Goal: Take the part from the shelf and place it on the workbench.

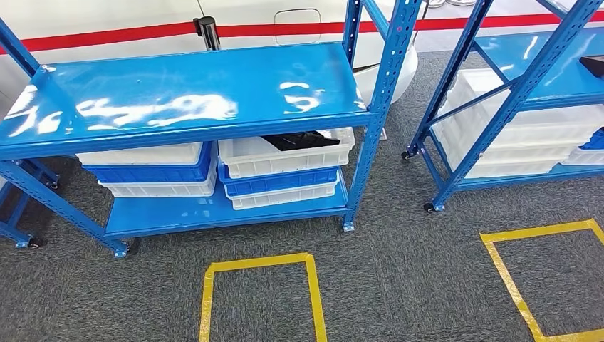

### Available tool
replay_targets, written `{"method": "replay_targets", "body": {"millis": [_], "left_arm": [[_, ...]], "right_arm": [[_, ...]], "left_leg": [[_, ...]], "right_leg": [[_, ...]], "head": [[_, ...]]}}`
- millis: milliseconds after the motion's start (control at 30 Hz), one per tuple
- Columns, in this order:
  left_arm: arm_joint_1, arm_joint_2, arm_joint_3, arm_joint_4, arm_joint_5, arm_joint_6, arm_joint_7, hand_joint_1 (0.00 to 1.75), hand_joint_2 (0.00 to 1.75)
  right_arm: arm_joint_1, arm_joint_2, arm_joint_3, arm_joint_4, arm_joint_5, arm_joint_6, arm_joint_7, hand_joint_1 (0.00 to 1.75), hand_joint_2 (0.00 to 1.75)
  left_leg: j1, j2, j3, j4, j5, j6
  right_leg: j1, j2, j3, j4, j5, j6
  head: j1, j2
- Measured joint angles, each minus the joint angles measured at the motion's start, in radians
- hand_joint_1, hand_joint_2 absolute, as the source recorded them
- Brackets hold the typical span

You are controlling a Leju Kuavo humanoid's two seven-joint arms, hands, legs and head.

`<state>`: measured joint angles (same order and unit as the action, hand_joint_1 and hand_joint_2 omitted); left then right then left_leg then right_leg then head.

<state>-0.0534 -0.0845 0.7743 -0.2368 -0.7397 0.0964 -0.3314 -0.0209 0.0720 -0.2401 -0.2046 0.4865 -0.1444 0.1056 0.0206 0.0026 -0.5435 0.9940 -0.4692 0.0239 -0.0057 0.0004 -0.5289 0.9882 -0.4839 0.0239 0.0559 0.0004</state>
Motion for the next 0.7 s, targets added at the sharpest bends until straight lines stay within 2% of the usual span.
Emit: {"method": "replay_targets", "body": {"millis": [100,133,167,200,300,333,700], "left_arm": [[0.016,0.005,-0.062,-0.010,0.065,-0.008,0.029,0.00,0.00],[0.022,0.007,-0.083,-0.014,0.087,-0.011,0.039,0.00,0.00],[0.027,0.010,-0.104,-0.018,0.109,-0.013,0.048,0.00,0.00],[0.032,0.012,-0.124,-0.022,0.129,-0.016,0.057,0.00,0.44],[0.050,0.019,-0.192,-0.035,0.198,-0.025,0.087,0.00,0.44],[0.057,0.022,-0.215,-0.040,0.221,-0.027,0.098,0.00,0.00],[0.119,0.047,-0.456,-0.087,0.458,-0.058,0.202,0.00,0.00]], "right_arm": [[0.013,-0.007,0.016,-0.013,-0.043,0.013,-0.009,0.00,0.44],[0.017,-0.008,0.022,-0.017,-0.057,0.017,-0.012,0.00,0.00],[0.022,-0.010,0.028,-0.022,-0.071,0.021,-0.015,0.00,0.00],[0.026,-0.012,0.034,-0.026,-0.085,0.025,-0.017,0.00,0.00],[0.042,-0.018,0.053,-0.042,-0.130,0.038,-0.027,0.00,0.00],[0.047,-0.020,0.060,-0.047,-0.145,0.043,-0.031,0.00,0.00],[0.099,-0.040,0.131,-0.101,-0.300,0.088,-0.063,0.00,0.00]], "left_leg": [[0.001,0.000,0.000,0.000,-0.001,-0.007],[0.001,0.000,0.000,0.000,-0.001,-0.007],[0.000,0.000,-0.001,0.000,-0.001,-0.007],[0.000,0.000,-0.001,0.000,-0.001,-0.008],[-0.001,0.000,-0.001,0.000,-0.001,-0.008],[-0.002,0.000,-0.001,0.000,-0.001,-0.008],[-0.004,0.000,-0.002,0.000,-0.002,-0.009]], "right_leg": [[0.003,0.000,-0.001,0.000,0.000,-0.001],[0.003,0.000,-0.001,0.000,0.000,-0.001],[0.003,0.000,-0.001,0.000,0.000,-0.001],[0.003,0.000,-0.001,0.000,0.000,-0.001],[0.002,0.000,-0.001,0.000,0.000,-0.001],[0.002,0.000,-0.001,0.000,0.000,-0.001],[-0.001,0.000,-0.007,0.000,0.000,-0.001]], "head": [[0.000,0.000],[0.000,0.000],[0.000,0.000],[0.000,0.000],[0.000,0.000],[0.000,0.000],[0.000,0.000]]}}
